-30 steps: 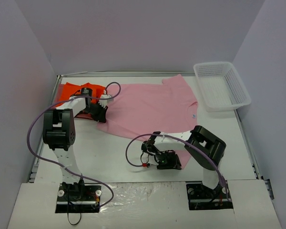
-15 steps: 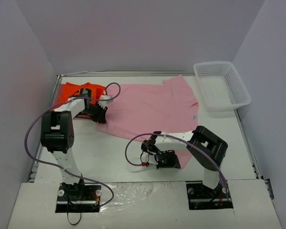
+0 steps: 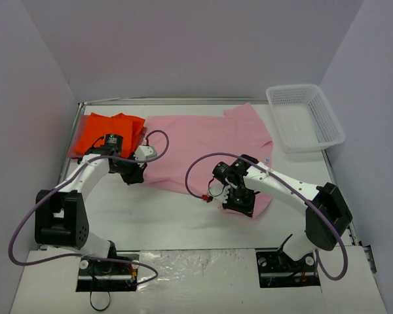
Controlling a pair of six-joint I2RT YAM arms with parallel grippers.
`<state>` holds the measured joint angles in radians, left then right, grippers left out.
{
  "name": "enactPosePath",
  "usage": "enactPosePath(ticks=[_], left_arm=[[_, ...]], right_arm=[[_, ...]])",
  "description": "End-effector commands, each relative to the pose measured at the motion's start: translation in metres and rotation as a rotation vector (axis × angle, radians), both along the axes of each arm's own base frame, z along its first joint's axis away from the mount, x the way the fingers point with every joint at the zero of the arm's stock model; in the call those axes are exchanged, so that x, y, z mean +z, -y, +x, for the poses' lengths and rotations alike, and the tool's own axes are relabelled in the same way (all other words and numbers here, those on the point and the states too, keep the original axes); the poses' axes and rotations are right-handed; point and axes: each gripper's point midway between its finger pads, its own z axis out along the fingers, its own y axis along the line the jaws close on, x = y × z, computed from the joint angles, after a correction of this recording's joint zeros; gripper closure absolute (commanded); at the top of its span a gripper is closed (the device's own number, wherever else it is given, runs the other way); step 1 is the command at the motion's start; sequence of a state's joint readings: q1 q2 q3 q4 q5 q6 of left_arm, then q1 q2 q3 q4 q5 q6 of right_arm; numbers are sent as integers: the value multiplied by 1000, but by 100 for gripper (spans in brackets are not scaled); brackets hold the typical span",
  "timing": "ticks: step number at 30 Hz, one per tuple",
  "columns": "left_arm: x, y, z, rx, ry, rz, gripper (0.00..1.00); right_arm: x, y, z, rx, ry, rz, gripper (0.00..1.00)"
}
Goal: Fold and stack the t-shirts
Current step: Grap the side of the flattened tshirt closest away from the robot with both arms
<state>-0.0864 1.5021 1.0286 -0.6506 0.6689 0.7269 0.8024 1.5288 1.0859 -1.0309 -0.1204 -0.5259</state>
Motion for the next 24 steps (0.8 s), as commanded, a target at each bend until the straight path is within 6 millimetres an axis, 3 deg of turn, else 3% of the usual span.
enactPosePath(ticks=[1, 2, 11, 20, 24], left_arm=[[6, -2, -21, -49, 31, 22, 98], [12, -2, -25, -48, 56, 20, 98], [6, -11, -61, -56, 90, 55, 98], [6, -16, -58, -40, 120, 73, 97], [7, -14, -49, -7, 127, 58, 98]], right_arm=[[16, 23, -22, 5, -101, -43, 100], [15, 25, -23, 0, -103, -47, 100], [24, 43, -15, -94, -51, -12, 100], [42, 65, 7, -170, 44, 40, 100], [53, 80, 31, -231, 95, 57, 100]])
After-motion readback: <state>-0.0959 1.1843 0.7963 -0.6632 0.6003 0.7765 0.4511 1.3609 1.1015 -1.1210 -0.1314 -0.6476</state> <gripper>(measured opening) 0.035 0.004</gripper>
